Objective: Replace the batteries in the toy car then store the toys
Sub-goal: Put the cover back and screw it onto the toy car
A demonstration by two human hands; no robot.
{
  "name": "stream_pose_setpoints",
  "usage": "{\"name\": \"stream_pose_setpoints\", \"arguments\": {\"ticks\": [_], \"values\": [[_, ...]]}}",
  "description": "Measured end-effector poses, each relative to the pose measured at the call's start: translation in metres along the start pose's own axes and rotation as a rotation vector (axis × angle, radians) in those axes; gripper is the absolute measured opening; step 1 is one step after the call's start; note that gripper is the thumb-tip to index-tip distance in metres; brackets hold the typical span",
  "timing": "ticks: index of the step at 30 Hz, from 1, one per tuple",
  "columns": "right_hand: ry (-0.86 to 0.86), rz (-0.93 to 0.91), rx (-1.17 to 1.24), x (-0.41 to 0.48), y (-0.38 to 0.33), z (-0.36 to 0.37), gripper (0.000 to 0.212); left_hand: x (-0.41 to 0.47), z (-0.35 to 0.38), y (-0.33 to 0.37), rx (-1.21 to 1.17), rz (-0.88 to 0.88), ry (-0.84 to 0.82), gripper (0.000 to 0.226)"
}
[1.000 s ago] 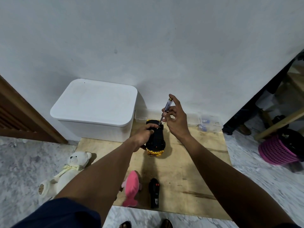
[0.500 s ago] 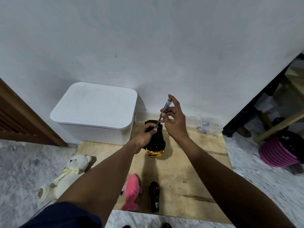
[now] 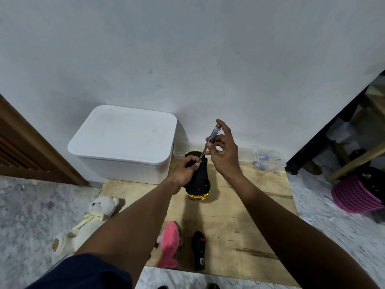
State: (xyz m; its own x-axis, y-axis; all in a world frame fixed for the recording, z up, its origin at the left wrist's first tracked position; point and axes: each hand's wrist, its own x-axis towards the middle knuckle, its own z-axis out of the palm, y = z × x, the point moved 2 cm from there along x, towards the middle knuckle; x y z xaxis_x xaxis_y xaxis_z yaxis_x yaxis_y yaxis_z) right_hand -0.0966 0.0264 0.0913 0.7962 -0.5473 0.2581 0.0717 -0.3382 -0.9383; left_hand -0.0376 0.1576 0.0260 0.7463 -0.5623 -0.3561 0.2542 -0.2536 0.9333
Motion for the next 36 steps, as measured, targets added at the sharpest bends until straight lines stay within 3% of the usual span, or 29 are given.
{"name": "stream_pose_setpoints", "arguments": {"ticks": [27, 36], "values": [[-0.053, -0.087, -0.138, -0.010, 0.002, 0.002, 0.069, 0.004, -0.001, -0.005, -0.065, 0.002, 0.004, 0.009], [0.027, -0.134, -0.195, -0.023, 0.005, 0.009, 0.071, 0.001, 0.001, -0.007, -0.076, -0.023, 0.013, 0.010]]}}
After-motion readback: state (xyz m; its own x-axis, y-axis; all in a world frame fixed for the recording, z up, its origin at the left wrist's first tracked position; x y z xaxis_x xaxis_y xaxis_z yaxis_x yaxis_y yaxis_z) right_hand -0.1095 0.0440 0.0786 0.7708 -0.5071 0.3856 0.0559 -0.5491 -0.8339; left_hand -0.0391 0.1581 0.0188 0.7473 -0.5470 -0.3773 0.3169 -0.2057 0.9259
